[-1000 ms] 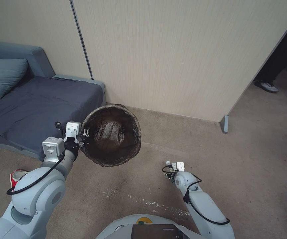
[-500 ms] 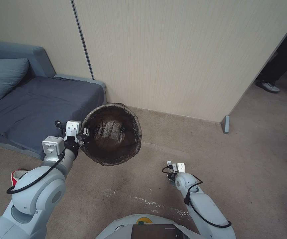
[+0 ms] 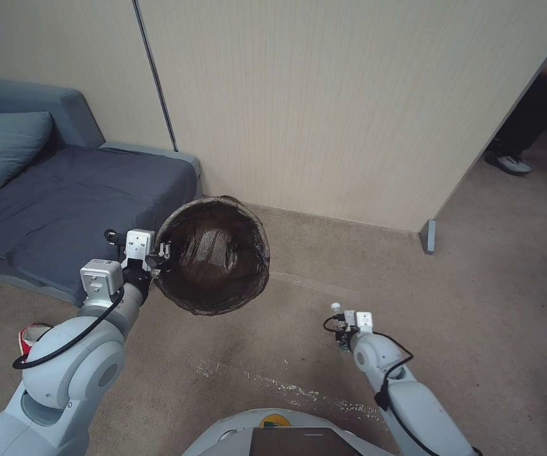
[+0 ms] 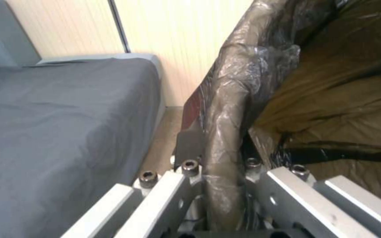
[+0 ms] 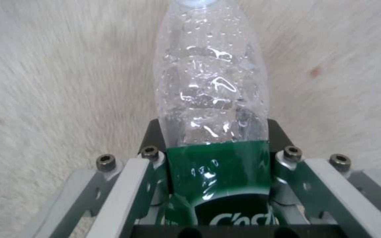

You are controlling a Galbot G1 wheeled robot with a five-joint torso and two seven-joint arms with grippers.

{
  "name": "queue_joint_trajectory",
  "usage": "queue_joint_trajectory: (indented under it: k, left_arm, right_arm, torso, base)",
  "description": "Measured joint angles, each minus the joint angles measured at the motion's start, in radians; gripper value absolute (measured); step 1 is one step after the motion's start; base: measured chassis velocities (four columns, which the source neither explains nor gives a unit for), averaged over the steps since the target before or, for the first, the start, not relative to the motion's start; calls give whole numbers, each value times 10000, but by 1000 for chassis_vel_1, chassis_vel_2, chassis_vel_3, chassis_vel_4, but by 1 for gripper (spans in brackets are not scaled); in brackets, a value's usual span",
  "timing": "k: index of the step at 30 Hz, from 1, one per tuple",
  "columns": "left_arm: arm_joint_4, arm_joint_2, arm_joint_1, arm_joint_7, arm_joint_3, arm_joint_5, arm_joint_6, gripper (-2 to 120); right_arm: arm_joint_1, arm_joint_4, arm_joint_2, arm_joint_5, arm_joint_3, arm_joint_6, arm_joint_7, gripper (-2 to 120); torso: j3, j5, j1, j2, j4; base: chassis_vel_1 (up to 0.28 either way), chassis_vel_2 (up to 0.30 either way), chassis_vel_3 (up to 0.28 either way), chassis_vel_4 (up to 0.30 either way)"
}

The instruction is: Pick up the trash bin, then pick up the garbage from the floor and place it into the trash bin.

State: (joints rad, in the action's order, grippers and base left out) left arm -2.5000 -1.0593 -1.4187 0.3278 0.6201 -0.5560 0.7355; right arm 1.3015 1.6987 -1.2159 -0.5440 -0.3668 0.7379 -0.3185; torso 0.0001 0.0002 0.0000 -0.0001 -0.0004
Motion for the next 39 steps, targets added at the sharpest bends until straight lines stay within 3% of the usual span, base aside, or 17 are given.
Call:
queue_joint_trajectory:
  k: [7, 10, 14, 19, 24, 32, 34, 36, 39]
  left_arm:
    - [0, -45, -46, 25, -53, 61, 0, 0]
    - [30, -60, -29, 25, -72, 114, 0, 0]
    - [45, -88, -4, 20, -96, 139, 0, 0]
    - [94, -142, 8, 11, -175, 182, 0, 0]
    - [148, -182, 11, 0, -212, 210, 0, 0]
    - [248, -266, 61, -15, -215, 274, 0, 0]
    - [324, -315, 97, -20, -223, 326, 0, 0]
    - [339, -326, 107, -21, -227, 334, 0, 0]
    - [445, -351, 136, -35, -236, 392, 0, 0]
  right_arm:
    - [858, 2463, 976, -869, -1079, -7, 50, 28]
    - [1223, 4244, 1806, -1911, -1806, -12, -12, 28]
    - [1220, 5478, 2451, -2964, -2351, -13, -127, 28]
    - [807, 6393, 3136, -3808, -2650, -44, -106, 28]
    - [-108, 7214, 3920, -4612, -2791, -704, 565, 28]
    - [-2477, 7795, 4902, -6109, -2007, -1131, 810, 28]
    - [-3546, 7818, 5005, -6426, -1099, -1197, 813, 28]
    - [-3735, 7800, 5005, -6463, -907, -1206, 828, 28]
    - [-5434, 7289, 5005, -6625, 905, -1260, 967, 28]
  torso:
    - [0, 0, 0, 0, 2]
    - [-1, -1, 0, 0, 0]
    - [-1, -2, 0, 0, 2]
    - [-1, -2, 0, 0, 5]
    - [-1, -1, 0, 0, 4]
    - [-1, -3, 0, 0, 5]
    - [-1, -3, 0, 0, 4]
    - [0, -3, 0, 0, 6]
    - [0, -3, 0, 0, 2]
  base:
    - [0, 0, 0, 0]
    - [0, 0, 0, 0]
    - [0, 0, 0, 0]
    - [0, 0, 0, 0]
    - [0, 0, 0, 0]
    - [0, 0, 0, 0]
    - [0, 0, 0, 0]
    - [0, 0, 0, 0]
    - [0, 0, 0, 0]
